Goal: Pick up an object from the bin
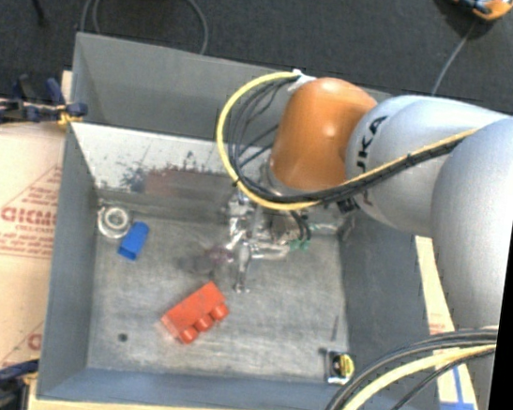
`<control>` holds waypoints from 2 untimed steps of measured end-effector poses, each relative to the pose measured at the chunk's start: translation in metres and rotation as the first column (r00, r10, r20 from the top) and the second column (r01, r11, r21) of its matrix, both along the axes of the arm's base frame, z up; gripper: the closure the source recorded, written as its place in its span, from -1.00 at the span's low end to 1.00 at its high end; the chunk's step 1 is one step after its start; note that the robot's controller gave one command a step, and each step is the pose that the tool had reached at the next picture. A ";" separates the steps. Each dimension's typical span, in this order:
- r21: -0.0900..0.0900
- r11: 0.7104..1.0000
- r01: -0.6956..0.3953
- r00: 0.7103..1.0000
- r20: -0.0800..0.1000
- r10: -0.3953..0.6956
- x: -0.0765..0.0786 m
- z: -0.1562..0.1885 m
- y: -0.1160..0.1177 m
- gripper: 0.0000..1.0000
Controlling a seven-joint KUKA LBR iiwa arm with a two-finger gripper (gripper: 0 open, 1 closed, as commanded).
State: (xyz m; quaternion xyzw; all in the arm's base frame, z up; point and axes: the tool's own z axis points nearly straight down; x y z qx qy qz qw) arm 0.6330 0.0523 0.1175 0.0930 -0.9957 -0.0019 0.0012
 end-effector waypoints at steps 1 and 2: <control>-0.004 0.979 -0.205 0.979 0.010 0.205 -0.018 -0.041 0.035 -1.00; -0.003 0.979 -0.203 0.979 0.015 0.203 -0.017 -0.040 0.035 1.00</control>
Offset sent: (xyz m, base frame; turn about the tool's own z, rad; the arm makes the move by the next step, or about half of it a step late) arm -0.0201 0.0349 -0.0435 -0.2076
